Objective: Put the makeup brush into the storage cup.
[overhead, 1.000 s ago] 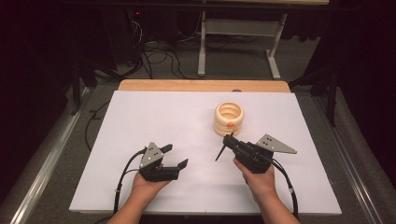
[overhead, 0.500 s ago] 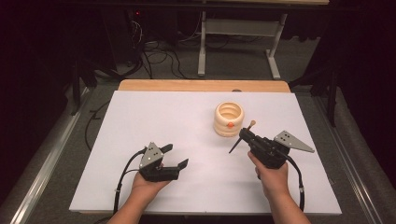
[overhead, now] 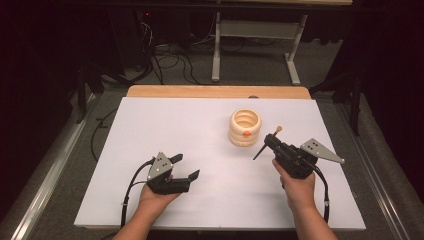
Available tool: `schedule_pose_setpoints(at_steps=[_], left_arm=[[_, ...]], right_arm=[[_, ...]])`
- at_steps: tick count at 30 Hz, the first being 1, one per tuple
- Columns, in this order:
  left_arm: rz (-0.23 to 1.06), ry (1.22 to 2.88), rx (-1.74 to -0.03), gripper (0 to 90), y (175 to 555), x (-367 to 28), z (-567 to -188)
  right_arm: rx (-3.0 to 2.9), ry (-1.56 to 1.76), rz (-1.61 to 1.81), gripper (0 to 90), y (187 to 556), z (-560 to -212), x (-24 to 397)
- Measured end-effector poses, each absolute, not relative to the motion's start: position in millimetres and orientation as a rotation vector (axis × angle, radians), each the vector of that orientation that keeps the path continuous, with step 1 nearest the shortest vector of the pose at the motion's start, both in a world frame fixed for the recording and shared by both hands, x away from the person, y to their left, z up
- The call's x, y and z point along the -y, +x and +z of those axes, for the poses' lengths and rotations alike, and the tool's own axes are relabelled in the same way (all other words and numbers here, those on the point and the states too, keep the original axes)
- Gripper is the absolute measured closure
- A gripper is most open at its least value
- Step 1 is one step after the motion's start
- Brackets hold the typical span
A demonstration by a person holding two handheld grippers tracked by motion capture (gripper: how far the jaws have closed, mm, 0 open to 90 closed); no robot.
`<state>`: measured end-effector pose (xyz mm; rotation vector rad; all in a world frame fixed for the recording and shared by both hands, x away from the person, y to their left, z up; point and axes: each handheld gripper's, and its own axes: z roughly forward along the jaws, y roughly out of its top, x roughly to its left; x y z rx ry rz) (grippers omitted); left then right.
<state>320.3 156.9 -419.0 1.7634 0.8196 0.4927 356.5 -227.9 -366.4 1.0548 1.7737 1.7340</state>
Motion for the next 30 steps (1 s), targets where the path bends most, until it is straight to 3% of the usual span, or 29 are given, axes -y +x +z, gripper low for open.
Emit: schedule_pose_setpoints(at_steps=[19,30], left_arm=[[0.513,1.809,-0.842,17.8,312,-172,-415],[0.522,1.758,-0.865,8.7,310,-183,-423]], right_arm=[[-1.688,1.039,1.746,85.3,364,-347,230],[-1.675,1.023,1.729,85.3,376,-335,220]])
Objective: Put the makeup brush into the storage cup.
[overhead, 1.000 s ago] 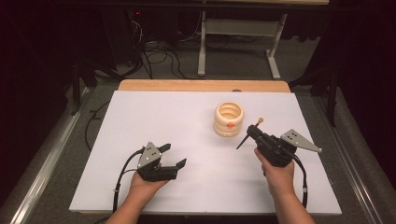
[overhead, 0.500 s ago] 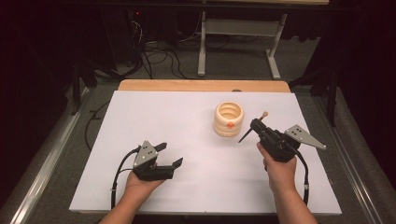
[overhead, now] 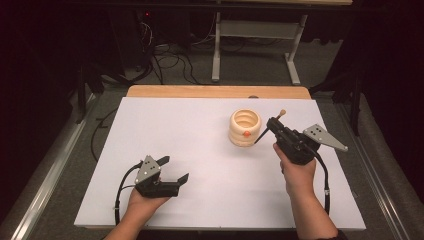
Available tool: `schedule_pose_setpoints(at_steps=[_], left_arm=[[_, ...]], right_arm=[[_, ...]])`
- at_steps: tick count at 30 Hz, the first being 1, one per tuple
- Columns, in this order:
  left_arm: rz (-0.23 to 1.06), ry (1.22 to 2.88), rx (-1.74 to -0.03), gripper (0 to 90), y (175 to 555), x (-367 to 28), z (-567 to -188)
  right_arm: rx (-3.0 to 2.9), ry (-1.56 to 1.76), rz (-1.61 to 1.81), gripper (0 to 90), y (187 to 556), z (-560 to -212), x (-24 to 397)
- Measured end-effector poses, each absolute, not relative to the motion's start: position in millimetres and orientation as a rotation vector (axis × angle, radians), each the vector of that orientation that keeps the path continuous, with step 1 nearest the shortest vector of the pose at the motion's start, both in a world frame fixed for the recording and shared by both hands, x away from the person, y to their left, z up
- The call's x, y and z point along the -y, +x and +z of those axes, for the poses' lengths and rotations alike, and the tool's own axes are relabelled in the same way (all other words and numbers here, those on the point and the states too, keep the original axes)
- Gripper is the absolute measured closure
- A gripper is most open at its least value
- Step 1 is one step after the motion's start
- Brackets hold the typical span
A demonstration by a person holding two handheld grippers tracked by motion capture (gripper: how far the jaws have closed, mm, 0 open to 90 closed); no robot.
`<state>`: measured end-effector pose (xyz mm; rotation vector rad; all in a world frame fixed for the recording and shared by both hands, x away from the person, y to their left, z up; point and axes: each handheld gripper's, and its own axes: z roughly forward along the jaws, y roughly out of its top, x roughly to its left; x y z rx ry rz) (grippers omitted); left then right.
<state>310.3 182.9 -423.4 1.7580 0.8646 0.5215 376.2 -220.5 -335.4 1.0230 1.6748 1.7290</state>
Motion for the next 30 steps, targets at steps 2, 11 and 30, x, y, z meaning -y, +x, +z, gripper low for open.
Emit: schedule_pose_setpoints(at_steps=[2,11,30], left_arm=[[0.516,1.749,-0.856,4.4,310,-182,-422],[0.504,1.764,-0.838,0.0,307,-176,-421],[0.494,1.774,-0.829,0.0,306,-177,-420]], right_arm=[[-1.674,1.023,1.724,85.3,381,-336,218],[-1.664,1.035,1.740,85.3,387,-336,214],[-1.653,1.035,1.703,85.3,409,-319,204]])
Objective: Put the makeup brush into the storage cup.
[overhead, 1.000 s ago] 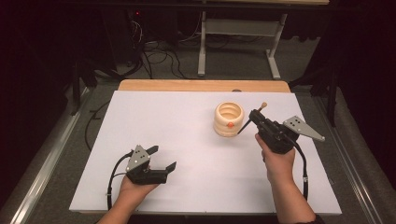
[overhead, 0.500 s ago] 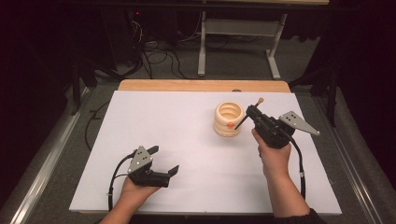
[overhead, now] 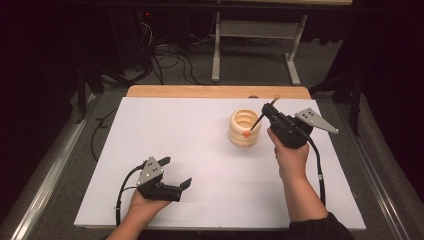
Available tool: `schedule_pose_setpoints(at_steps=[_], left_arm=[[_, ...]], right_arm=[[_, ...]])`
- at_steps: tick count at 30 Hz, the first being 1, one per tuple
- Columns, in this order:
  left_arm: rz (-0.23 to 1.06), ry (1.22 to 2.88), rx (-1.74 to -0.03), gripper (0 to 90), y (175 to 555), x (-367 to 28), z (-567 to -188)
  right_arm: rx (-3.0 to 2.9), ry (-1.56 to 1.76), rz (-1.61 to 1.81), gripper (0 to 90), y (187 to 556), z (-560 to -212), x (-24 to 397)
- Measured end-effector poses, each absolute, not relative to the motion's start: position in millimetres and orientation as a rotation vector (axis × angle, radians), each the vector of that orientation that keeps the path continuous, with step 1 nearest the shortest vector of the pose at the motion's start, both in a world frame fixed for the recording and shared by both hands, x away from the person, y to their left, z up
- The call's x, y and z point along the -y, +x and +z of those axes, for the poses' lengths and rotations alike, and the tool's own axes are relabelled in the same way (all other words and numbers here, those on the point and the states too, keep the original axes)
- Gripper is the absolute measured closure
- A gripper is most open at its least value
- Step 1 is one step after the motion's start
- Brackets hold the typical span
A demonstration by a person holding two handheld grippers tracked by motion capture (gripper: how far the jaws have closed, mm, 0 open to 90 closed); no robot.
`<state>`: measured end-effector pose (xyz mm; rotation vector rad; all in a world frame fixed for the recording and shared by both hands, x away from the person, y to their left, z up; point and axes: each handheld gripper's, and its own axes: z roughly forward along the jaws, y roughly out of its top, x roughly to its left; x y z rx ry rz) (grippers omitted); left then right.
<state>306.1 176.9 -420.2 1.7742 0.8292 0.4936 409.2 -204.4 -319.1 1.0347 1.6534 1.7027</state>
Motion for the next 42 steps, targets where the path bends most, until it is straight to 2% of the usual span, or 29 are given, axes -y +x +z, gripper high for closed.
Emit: schedule_pose_setpoints(at_steps=[14,42], left_arm=[[0.492,1.765,-0.829,0.0,303,-181,-419],[0.500,1.786,-0.803,0.0,301,-176,-419]], right_arm=[[-1.668,1.040,1.666,85.3,428,-319,189],[-1.738,1.070,1.580,85.0,443,-337,184]])
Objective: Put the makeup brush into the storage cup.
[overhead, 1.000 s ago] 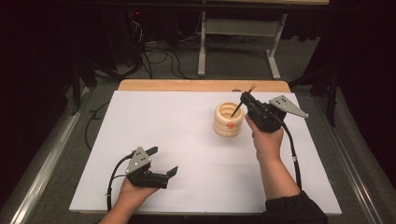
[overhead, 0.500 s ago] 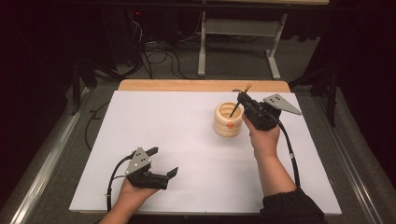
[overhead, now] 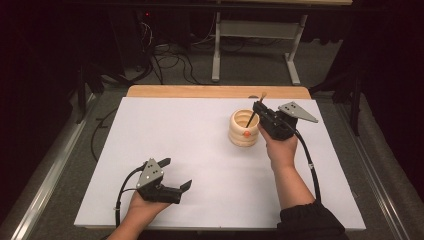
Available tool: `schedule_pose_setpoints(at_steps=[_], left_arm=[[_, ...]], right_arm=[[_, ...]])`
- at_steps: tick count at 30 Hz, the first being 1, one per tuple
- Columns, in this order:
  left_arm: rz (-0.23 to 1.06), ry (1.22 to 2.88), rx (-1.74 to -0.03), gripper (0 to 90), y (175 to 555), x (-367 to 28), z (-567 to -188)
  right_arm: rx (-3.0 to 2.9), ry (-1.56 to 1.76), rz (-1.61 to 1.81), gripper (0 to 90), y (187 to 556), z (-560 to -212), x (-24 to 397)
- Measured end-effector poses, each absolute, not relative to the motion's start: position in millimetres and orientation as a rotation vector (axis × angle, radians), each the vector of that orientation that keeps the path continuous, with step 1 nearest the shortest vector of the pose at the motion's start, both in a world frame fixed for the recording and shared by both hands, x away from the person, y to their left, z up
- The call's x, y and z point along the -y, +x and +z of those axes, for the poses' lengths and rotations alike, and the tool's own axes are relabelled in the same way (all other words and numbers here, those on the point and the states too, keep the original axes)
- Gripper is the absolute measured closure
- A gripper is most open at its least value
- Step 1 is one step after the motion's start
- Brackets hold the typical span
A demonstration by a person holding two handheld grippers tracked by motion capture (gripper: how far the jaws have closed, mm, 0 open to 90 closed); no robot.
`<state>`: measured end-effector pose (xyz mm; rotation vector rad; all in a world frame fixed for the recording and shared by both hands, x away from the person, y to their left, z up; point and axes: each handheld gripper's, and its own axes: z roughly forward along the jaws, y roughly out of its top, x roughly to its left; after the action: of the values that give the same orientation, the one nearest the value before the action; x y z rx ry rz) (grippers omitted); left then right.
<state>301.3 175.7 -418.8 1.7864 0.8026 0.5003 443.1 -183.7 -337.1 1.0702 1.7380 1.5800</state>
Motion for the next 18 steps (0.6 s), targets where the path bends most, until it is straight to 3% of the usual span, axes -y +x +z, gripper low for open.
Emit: schedule_pose_setpoints(at_steps=[18], left_arm=[[0.499,1.791,-0.794,0.1,302,-174,-419]], right_arm=[[-1.816,1.131,1.527,84.5,447,-364,184]])
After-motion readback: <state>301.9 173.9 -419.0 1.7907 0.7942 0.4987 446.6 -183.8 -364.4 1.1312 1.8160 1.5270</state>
